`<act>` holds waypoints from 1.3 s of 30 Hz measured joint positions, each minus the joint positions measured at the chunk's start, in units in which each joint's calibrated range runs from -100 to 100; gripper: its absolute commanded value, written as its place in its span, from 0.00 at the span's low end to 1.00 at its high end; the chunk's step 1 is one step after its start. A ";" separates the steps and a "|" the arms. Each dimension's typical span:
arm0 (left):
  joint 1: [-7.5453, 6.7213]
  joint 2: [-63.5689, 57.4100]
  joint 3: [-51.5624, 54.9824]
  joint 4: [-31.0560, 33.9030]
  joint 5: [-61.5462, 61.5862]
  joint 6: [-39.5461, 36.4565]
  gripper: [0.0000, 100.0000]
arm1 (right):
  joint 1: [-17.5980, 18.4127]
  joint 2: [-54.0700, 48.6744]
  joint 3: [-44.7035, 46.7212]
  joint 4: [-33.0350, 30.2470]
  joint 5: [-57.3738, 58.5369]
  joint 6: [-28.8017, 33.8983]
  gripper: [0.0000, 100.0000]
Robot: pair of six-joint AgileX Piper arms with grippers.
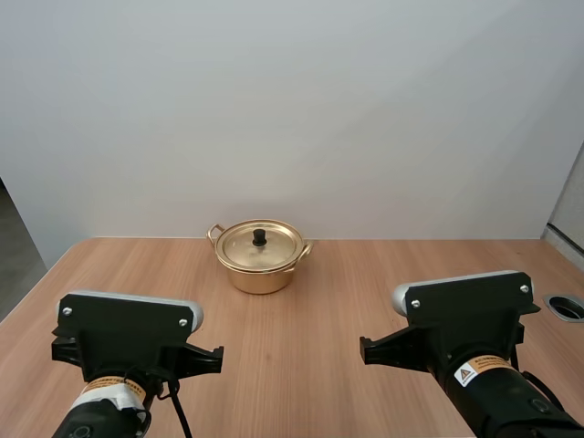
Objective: Open the pot, put the car inside, and close it
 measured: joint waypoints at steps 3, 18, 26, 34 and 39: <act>0.00 0.00 0.00 0.28 0.00 0.75 0.00 | 0.00 0.00 0.00 -1.59 0.00 0.39 0.00; 0.00 0.00 0.00 0.40 0.00 0.75 0.00 | 1.47 0.00 5.12 -13.65 -2.44 11.62 0.00; 0.00 0.00 0.00 0.40 0.00 0.75 0.00 | 1.47 0.00 5.12 -13.67 -3.10 13.42 0.00; 0.00 0.00 0.00 0.40 0.00 0.75 0.00 | 1.47 0.00 5.12 -13.58 -3.10 13.42 0.00; 0.00 0.00 0.00 0.40 0.00 0.75 0.00 | 1.47 0.00 5.12 -13.58 -3.10 13.42 0.00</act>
